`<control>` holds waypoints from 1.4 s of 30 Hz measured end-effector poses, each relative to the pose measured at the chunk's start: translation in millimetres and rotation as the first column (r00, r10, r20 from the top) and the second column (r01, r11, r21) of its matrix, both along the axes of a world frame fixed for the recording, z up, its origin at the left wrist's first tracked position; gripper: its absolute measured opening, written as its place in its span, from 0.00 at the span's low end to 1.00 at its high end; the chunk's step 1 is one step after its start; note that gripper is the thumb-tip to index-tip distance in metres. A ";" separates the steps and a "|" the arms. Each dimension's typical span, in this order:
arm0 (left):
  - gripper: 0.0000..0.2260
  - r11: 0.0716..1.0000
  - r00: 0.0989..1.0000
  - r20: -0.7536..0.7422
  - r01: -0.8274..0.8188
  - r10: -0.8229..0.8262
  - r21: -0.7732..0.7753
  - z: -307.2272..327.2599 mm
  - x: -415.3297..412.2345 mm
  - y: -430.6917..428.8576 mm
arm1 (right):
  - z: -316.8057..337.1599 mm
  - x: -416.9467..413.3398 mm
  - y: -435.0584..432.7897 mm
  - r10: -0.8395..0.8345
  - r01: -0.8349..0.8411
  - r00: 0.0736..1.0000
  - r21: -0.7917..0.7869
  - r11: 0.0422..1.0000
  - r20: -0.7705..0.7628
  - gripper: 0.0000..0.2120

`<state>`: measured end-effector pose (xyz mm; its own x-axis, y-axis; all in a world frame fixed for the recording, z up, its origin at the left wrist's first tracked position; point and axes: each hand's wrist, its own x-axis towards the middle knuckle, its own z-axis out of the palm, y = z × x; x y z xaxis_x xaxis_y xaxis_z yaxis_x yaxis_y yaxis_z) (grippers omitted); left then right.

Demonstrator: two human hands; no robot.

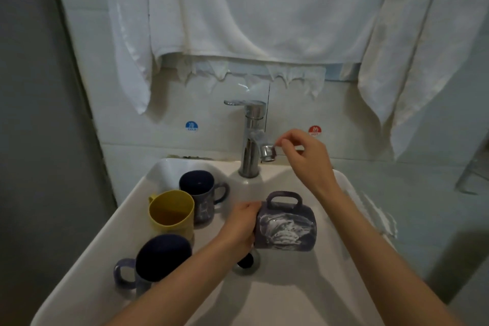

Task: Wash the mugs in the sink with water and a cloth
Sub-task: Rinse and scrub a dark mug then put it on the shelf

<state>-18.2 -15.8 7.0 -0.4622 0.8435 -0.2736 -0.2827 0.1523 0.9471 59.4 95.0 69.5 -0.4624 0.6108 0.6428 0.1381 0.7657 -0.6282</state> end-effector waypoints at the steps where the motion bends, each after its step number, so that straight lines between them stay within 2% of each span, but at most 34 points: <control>1: 0.13 1.000 1.000 0.016 -0.007 0.007 -0.004 0.2 -0.3 0.5 | 6.2 -3.9 -0.5 0.027 -0.027 1.000 -0.001 1.000 0.011 0.08; 5: 0.12 0.998 0.996 0.087 -0.022 0.027 -0.050 0.5 0.6 0.3 | 26.6 -30.0 -4.3 0.152 -0.155 0.974 0.003 0.988 0.170 0.14; 9: 0.13 0.996 0.985 0.150 -0.079 0.086 -0.050 -3.8 -2.0 0.7 | 35.8 -58.2 -6.4 0.177 -0.189 0.951 0.026 0.982 0.253 0.16; 12: 0.13 0.991 0.961 0.240 -0.125 0.135 -0.054 -5.3 -2.8 1.4 | 41.1 -69.5 -5.8 0.152 -0.157 0.964 0.003 0.988 0.220 0.16; 16: 0.12 0.984 0.937 0.301 -0.177 0.176 -0.025 -6.1 -2.0 2.7 | 42.6 -73.3 -11.5 0.189 -0.173 0.977 -0.143 0.974 0.101 0.15; 18: 0.12 0.984 0.933 0.317 -0.176 0.171 -0.012 -4.6 -1.1 2.1 | 45.5 -73.4 -12.4 0.190 -0.173 0.978 -0.171 0.970 0.089 0.15; 25: 0.13 0.987 0.935 0.320 -0.161 0.155 -0.006 -2.3 -0.2 2.0 | 50.9 -73.4 -12.3 0.168 -0.146 0.978 -0.171 0.974 0.125 0.15; 42: 0.12 0.988 0.917 0.371 -0.154 0.148 -0.014 -0.8 -1.7 0.4 | 57.5 -74.1 -6.8 0.171 -0.151 0.981 -0.206 0.967 0.086 0.15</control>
